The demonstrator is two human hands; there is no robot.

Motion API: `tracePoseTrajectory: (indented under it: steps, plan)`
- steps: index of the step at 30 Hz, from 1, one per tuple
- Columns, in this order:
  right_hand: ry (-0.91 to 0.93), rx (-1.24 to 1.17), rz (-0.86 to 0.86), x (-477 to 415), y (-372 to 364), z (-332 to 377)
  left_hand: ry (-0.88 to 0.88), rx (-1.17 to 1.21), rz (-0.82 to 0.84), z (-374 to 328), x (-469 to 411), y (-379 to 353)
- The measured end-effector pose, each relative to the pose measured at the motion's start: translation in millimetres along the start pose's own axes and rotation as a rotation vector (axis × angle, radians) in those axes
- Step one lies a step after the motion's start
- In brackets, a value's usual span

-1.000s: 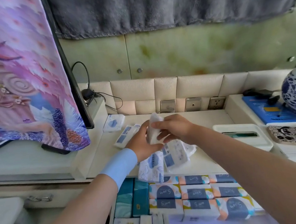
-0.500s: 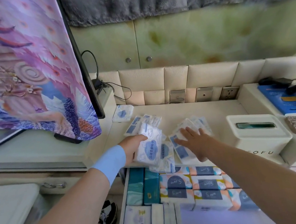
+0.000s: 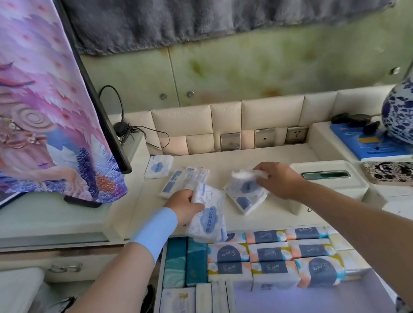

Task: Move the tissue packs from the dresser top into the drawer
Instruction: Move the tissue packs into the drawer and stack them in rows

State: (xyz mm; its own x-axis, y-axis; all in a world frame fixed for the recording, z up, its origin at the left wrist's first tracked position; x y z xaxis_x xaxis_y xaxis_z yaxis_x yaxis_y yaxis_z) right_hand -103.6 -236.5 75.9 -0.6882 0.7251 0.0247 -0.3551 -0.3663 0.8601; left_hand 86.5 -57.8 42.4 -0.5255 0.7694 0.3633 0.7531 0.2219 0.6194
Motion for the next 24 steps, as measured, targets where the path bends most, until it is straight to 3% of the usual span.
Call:
tracePoseTrajectory:
  steps: [5,10,16,21,24]
  plan:
    - [-0.261,-0.823,0.067,42.4,22.3,-30.8,-0.037,-0.044,-0.019,-7.5,8.1,-18.2]
    - [-0.447,-1.114,0.139,84.1,-15.0,-52.5,-0.040,-0.085,0.046,-12.3,25.6,-57.8]
    - [-0.671,-1.167,0.238,137.6,-98.0,-74.6,0.013,-0.083,0.294,-1.4,57.9,-128.5]
    - [-0.834,-1.120,0.305,165.8,-136.6,-80.9,-0.003,-0.396,0.384,19.4,69.1,-164.8]
    - [-0.863,-1.066,0.333,176.1,-157.2,-78.7,0.078,-0.402,0.426,28.7,76.8,-180.3]
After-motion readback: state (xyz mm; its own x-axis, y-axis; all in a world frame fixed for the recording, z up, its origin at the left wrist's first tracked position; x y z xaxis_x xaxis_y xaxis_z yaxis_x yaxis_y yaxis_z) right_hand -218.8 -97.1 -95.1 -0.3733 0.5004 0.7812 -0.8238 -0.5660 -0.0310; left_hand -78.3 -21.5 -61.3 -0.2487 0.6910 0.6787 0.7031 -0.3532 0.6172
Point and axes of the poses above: each hand's wrist, its own x-axis away from the middle knuckle, its own y-axis out of the back of the hand, z = x × y, the point moved 8 cm from there along -x, towards the middle knuckle, and after that the axes turned 4 degrees about x, right-handed, at the moved point
